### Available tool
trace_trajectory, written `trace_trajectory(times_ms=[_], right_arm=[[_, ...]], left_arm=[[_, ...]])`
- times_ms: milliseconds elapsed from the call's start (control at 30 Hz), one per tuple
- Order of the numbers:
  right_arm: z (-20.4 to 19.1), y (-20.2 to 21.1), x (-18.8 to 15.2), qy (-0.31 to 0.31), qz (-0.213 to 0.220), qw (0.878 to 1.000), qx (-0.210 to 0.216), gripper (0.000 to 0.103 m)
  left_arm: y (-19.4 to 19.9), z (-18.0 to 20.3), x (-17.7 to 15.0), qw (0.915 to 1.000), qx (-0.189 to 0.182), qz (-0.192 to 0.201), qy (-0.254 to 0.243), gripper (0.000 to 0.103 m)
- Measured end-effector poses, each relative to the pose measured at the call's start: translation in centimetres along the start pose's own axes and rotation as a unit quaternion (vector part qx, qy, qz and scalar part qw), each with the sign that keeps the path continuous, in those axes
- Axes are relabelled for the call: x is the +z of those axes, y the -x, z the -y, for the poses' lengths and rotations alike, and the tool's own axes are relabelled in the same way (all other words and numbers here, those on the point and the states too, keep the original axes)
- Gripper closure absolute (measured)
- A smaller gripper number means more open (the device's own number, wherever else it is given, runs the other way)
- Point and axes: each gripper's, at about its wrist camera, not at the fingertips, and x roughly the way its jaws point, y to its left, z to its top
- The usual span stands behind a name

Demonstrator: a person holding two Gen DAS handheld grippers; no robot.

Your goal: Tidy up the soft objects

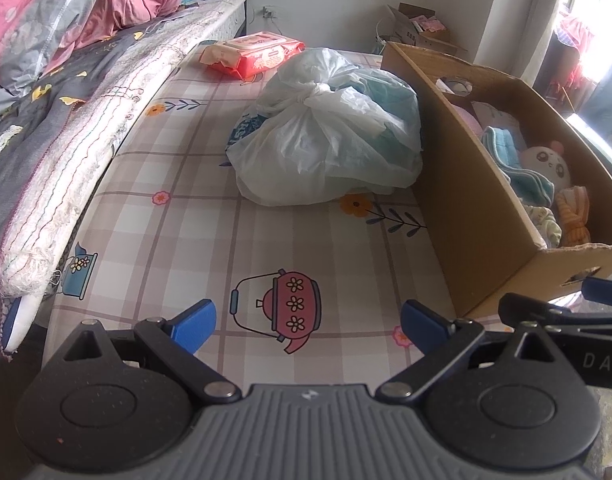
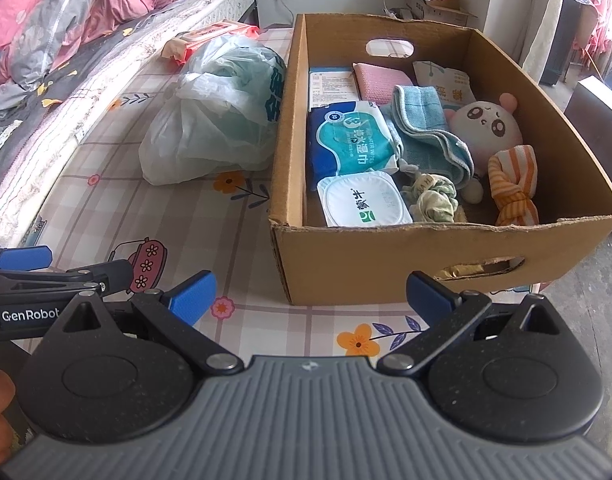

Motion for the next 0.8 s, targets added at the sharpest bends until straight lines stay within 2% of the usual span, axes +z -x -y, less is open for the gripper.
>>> trace_trajectory(times_ms=[400, 800], right_arm=[[1.1, 0.8, -0.7, -0.008, -0.005, 1.0, -0.027, 0.001], [1.9, 1.2, -0.8, -0.015, -0.001, 0.999, -0.034, 0.001]], left_arm=[[-0.5, 1.1, -0.1, 0.9994, -0.028, -0.011, -0.014, 0.004], [-0.4, 1.8, 0.1, 0.9992, -0.034, -0.007, -0.021, 0.004]])
